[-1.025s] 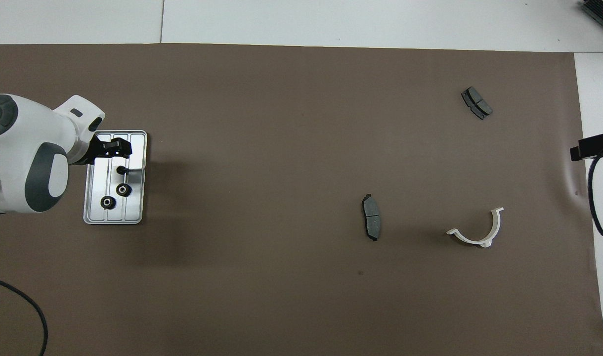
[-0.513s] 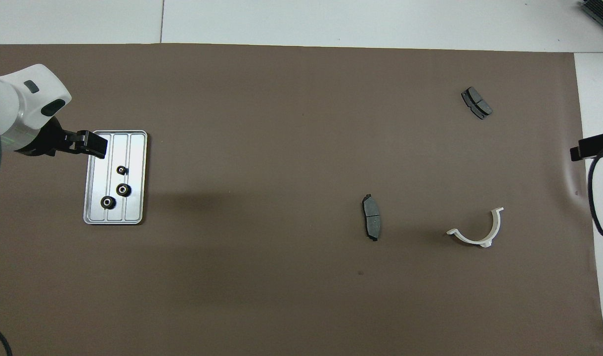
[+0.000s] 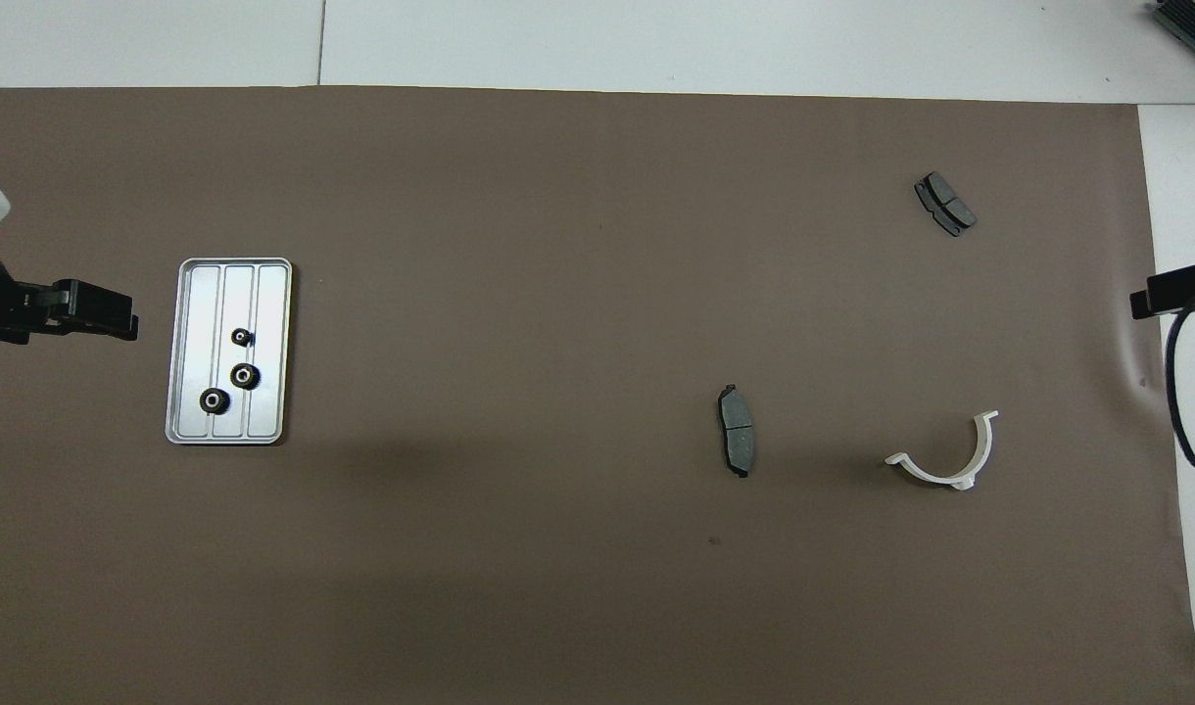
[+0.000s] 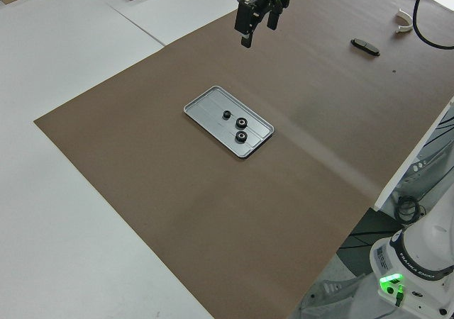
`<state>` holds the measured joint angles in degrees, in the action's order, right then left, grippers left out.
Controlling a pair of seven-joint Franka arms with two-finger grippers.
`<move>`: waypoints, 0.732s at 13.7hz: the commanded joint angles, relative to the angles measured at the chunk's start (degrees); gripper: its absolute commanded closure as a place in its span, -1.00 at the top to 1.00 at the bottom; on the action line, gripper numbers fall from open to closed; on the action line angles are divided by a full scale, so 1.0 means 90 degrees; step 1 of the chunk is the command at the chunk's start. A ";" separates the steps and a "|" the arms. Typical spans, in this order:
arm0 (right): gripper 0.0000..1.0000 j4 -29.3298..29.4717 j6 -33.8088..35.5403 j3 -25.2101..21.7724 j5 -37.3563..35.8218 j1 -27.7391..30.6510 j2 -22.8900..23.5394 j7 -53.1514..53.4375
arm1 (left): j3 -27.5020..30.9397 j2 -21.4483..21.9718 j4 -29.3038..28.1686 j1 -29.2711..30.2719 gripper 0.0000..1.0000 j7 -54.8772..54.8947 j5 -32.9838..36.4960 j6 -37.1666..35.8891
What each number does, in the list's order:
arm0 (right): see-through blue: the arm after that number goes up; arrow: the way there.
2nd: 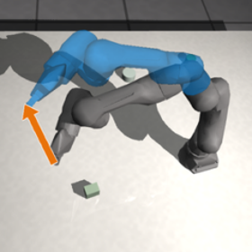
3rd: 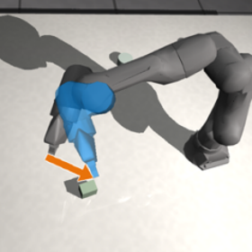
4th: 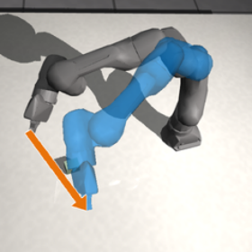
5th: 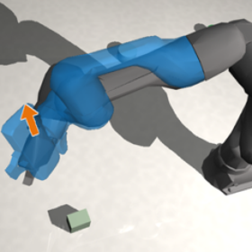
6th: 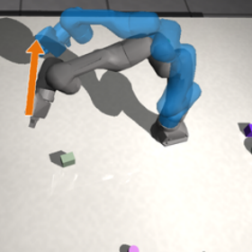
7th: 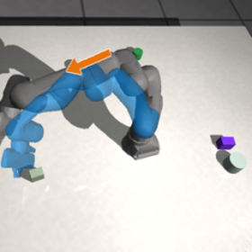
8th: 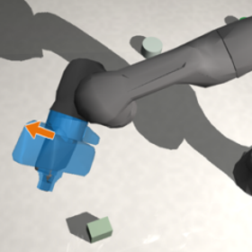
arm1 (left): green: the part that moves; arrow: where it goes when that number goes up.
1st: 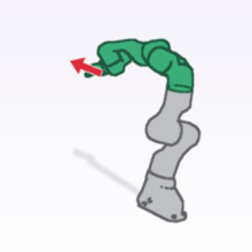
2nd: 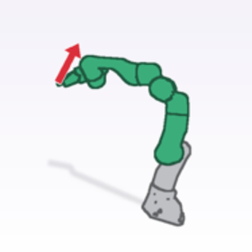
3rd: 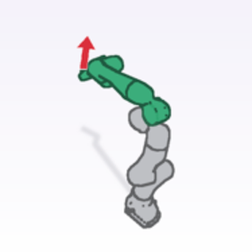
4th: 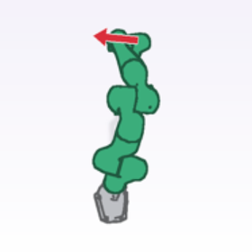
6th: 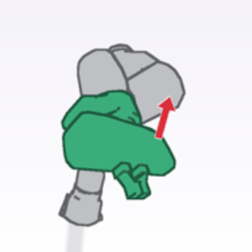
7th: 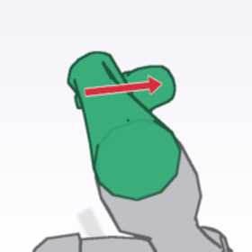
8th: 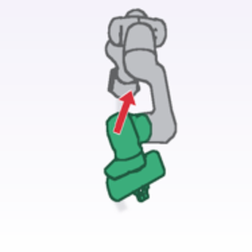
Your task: Pick bearing gear from pile to tray
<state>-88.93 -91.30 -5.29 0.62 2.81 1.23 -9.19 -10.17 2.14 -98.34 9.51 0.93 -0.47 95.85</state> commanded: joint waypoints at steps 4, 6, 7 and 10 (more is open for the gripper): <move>1.00 -0.0129 -0.0060 -0.0018 0.0010 0.0000 -0.0088 -0.0140 | -0.0013 0.0104 -0.0080 -0.0196 1.00 0.0131 -0.0133 -0.0132; 1.00 -0.0129 -0.0060 -0.0018 0.0010 0.0000 -0.0088 -0.0140 | 0.0434 0.0056 0.0037 -0.0586 1.00 0.0131 -0.0094 -0.0317; 1.00 -0.0129 -0.0060 -0.0008 0.0010 0.0000 -0.0088 -0.0140 | 0.0707 -0.0002 0.0250 -0.0859 1.00 0.0131 -0.0065 -0.0530; 1.00 -0.0129 -0.0060 -0.0018 0.0010 0.0000 -0.0088 -0.0131 | 0.1003 -0.0266 0.1071 -0.1184 1.00 0.0296 -0.0065 -0.1321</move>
<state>-88.93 -91.30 -5.29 0.62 2.81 1.23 -9.19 -3.08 1.98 -94.61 1.04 1.99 -0.78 89.12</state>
